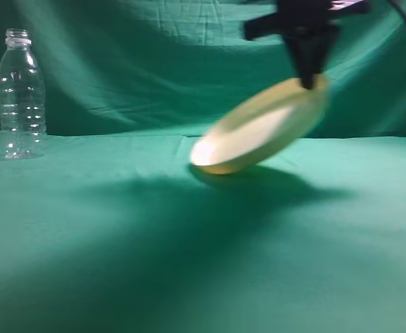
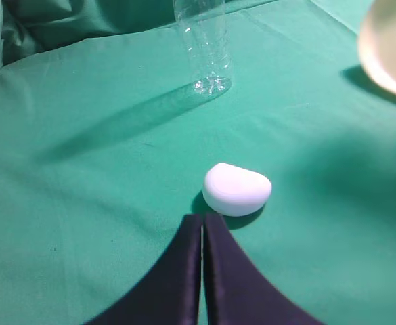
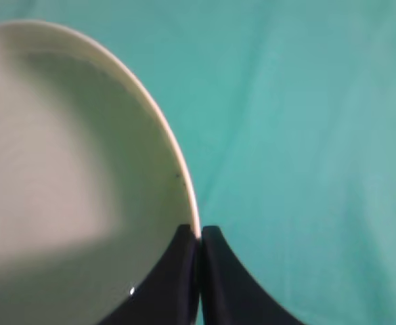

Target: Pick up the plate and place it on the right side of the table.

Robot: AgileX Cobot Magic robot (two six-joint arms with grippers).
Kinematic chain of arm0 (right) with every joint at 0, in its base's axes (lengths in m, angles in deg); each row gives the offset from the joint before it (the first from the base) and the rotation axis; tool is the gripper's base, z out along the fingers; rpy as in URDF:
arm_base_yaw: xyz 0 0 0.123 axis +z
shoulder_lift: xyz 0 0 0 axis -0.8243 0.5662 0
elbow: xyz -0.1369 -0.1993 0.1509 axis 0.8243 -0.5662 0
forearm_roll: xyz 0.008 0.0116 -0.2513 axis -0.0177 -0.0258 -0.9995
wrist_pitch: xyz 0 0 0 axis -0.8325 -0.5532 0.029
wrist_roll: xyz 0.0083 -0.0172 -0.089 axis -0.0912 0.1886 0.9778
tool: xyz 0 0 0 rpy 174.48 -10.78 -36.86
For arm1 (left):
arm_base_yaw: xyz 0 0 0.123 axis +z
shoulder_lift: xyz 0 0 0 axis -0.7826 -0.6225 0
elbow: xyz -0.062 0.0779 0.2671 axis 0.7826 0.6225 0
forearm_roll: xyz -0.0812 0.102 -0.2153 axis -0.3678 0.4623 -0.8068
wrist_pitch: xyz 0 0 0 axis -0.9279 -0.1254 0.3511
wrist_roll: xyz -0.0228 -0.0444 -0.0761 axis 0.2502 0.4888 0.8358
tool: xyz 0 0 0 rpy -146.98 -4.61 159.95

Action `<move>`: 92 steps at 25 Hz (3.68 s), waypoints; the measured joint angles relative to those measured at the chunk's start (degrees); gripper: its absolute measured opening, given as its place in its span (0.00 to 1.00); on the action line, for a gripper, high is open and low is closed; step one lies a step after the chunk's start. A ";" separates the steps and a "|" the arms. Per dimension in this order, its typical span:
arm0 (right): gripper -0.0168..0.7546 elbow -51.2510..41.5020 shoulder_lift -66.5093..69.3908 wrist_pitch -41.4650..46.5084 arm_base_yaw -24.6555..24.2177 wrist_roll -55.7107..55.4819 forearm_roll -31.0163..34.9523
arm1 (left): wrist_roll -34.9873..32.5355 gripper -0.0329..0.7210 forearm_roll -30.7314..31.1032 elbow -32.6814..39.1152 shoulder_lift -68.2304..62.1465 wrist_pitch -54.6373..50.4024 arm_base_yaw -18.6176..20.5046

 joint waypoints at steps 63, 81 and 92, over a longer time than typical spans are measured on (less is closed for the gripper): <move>0.02 -59.83 -97.52 -10.30 -25.63 5.83 15.32 | 0.00 0.04 0.00 0.00 0.00 0.00 0.00; 0.02 -71.07 -108.19 -18.93 -25.99 14.35 20.75 | 0.00 0.04 0.00 0.00 0.00 0.00 0.00; 0.02 -102.75 -120.35 -47.41 -26.18 15.02 20.65 | 0.00 0.04 0.00 0.00 0.00 0.00 0.00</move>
